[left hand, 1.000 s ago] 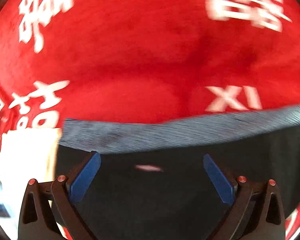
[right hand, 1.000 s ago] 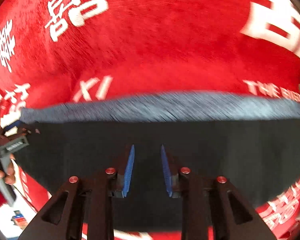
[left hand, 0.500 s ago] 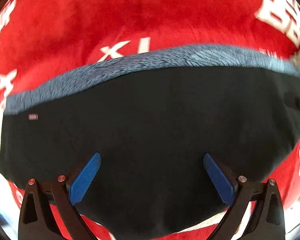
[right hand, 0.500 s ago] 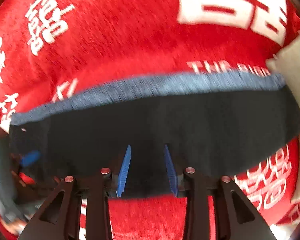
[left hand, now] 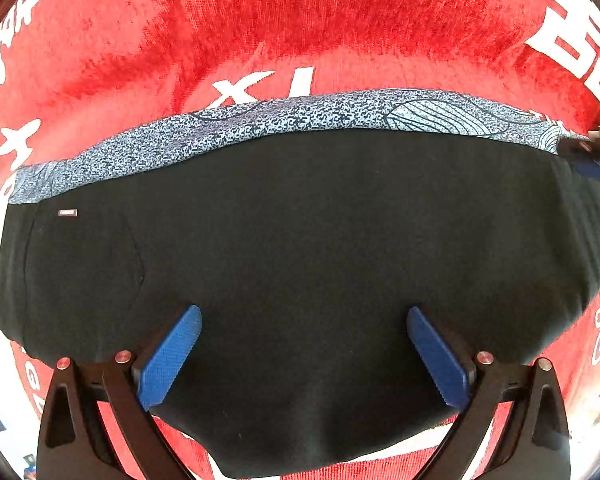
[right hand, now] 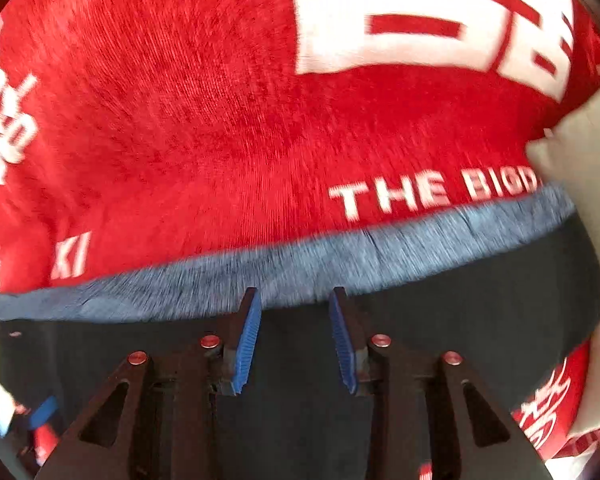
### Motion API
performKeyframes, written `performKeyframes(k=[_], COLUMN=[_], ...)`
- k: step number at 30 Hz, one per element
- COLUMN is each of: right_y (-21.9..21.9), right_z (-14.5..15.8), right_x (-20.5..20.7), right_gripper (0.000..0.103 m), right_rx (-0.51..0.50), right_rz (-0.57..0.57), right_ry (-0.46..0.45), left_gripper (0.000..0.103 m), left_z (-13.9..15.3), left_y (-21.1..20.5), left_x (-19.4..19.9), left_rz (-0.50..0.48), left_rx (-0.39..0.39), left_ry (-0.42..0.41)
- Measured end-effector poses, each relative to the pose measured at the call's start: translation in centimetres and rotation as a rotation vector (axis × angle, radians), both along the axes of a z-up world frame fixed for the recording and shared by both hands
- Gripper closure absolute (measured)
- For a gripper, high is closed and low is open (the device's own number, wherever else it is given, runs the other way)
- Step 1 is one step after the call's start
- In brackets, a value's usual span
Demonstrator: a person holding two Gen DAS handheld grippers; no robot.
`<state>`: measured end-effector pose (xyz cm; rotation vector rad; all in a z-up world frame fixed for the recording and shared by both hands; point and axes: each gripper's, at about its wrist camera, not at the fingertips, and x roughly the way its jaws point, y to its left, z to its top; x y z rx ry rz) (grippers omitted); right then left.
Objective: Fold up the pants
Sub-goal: 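Lower the trousers with both grippers and smooth them flat on the bedspread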
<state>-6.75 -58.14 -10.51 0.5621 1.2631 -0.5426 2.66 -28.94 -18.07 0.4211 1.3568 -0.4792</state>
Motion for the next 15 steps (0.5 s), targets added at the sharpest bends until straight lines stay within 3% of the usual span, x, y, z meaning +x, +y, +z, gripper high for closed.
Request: performKeyframes(k=[3,6,8,10,15], right_y=[2.0,4.6,5.6,6.7,6.7], right_z=[1.3,0.5,-1.4,-1.1,-0.6], right_x=[-2.3,-4.2,-5.1,-5.7,-6.9], right_gripper=[0.045,0.037,0.036,0.036,0.036], right_rx=[-0.006,-0.004,0.006,-0.052,-0.021], right_rz=[0.054,0.102,0.107,0.12,0.111], right_ry=[0.014,0.052,0.096,0.052,0.039], left_gripper=[0.0,0.0,0.0,0.0,0.0], left_z=[0.1,0.1,0.0,0.3,0.3], left_y=[-0.1,-0.2,-0.3,-0.3,-0.4], left_x=[-0.3,-0.5,-0.7,-0.6,0.3], left_rz=[0.006,0.008,0.004,0.0,-0.019], left_rx=[0.002,0.001,0.004,0.012,0.036], left_ry=[-0.002,0.001,-0.001,-0.006,-0.035])
